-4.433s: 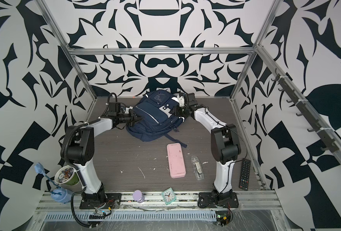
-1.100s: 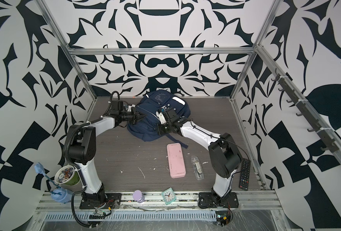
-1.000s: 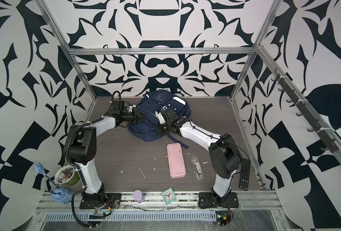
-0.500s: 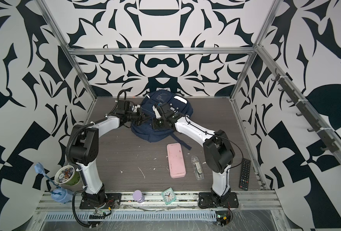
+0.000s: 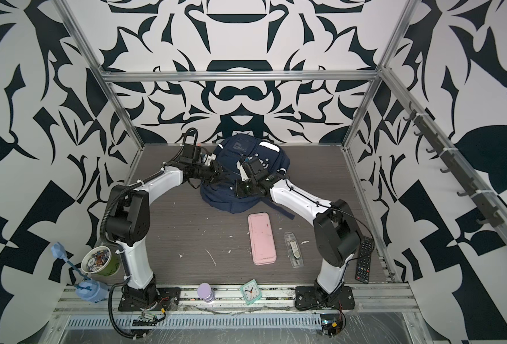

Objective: Pack books, pencil case, and school supplies into a backpack
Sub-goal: Unzip the student bag at the top-center of the table.

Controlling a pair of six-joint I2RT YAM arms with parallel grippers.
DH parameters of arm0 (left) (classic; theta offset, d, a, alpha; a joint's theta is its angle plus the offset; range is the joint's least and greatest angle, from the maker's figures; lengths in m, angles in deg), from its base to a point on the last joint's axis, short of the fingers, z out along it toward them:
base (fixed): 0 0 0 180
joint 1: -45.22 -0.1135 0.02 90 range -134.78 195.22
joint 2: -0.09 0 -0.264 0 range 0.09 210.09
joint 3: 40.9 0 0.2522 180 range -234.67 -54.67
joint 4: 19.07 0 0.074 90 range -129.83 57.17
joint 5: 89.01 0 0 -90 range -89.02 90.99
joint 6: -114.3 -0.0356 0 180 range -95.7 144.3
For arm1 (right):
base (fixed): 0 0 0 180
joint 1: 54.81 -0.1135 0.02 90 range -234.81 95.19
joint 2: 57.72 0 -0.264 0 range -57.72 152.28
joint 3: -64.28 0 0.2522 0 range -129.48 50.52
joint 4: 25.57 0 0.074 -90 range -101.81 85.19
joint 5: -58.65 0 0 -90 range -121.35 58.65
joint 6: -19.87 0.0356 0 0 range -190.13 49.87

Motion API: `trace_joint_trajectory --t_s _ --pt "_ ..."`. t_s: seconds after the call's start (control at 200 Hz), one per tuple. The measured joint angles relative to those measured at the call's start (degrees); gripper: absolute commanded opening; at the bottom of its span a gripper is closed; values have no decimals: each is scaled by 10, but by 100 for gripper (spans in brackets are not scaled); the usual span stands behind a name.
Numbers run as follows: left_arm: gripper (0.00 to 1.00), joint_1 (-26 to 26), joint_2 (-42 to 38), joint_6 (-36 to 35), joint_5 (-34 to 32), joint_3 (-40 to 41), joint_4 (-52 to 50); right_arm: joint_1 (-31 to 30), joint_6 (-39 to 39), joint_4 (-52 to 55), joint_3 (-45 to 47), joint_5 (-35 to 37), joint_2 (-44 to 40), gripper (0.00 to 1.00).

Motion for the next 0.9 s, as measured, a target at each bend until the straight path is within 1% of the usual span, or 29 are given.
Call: trace_joint_trajectory --t_s 0.22,0.375,0.505,0.65,0.9 --pt "48 -9 -1 -64 -53 -27 -78 35 0 3 40 -1 -40 0" --pt "47 -16 -1 -90 -78 -55 -107 67 0 10 65 -3 -64 0" --pt "47 -19 9 -98 -82 -85 -113 86 -2 14 87 -2 -82 0" --pt "47 -15 44 -99 -82 -118 -114 96 -4 13 107 -2 -95 0" --pt "47 -8 81 -101 -86 -128 -123 118 -9 19 125 -3 -111 0"
